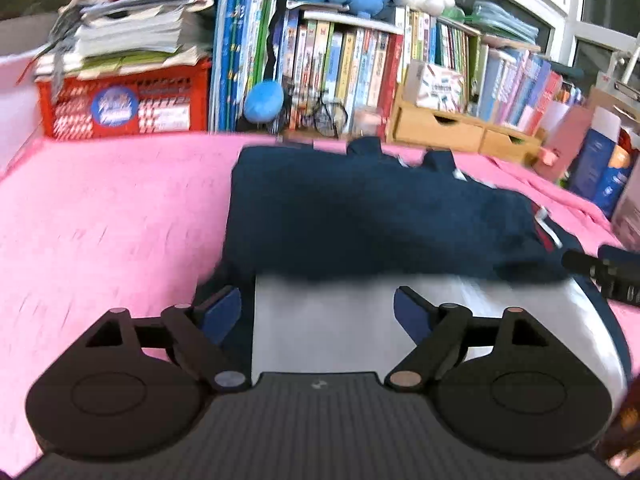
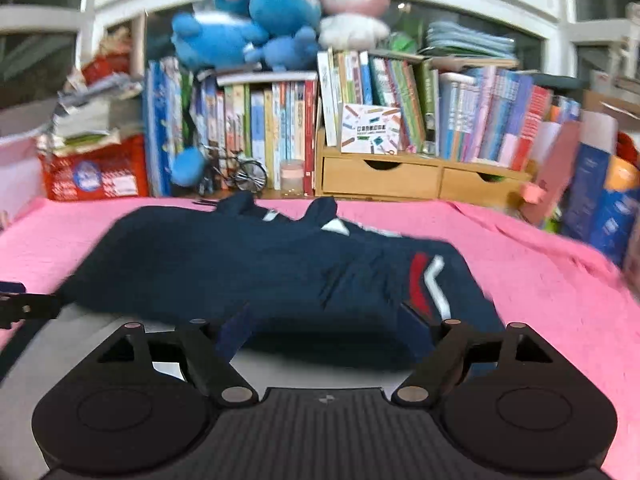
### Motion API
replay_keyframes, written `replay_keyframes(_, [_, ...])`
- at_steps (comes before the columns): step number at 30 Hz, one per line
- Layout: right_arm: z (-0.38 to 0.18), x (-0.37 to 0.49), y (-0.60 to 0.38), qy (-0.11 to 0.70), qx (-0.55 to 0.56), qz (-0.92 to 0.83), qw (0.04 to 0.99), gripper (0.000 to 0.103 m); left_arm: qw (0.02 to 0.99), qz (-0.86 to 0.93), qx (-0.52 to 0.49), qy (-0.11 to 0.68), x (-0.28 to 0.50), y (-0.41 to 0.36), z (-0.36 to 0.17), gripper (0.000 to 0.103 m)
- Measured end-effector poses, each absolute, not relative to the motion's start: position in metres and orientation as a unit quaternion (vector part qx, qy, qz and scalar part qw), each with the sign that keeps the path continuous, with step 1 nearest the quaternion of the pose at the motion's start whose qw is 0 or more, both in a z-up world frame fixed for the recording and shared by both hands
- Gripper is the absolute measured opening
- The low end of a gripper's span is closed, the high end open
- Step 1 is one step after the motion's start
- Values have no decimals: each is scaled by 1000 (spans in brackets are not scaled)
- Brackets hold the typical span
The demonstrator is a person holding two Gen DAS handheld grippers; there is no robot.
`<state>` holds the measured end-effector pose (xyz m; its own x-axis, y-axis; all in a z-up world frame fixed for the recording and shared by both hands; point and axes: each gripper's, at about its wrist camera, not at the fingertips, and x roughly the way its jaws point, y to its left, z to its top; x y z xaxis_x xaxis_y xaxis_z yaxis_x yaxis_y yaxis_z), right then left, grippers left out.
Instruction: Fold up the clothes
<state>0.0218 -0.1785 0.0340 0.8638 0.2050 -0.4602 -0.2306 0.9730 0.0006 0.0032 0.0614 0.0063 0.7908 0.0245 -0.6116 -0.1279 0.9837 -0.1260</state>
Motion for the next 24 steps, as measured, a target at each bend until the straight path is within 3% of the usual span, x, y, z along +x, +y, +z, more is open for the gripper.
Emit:
replay_keyframes(4, [16, -64, -187, 240, 14, 120, 963, 80, 933, 42, -74, 349, -52, 41, 0, 86])
replay_keyframes(11, [-5, -169, -179, 264, -14, 112, 958, 83, 924, 45, -63, 374, -145, 10, -15, 86])
replay_keyframes(16, [3, -252, -182, 215, -54, 144, 964, 97, 935, 27, -37, 353, -205, -3, -9, 90])
replay_keyframes(17, [3, -259, -182, 203, -69, 154, 965, 103, 936, 25, -31, 350, -209, -4, -7, 91])
replay_keyframes(20, [3, -274, -179, 172, -107, 174, 964, 103, 937, 36, -19, 347, -202, -4, -7, 91])
replay_keyframes(24, [-2, -261, -176, 193, -100, 142, 966, 103, 934, 47, -15, 354, -200, -4, -16, 91])
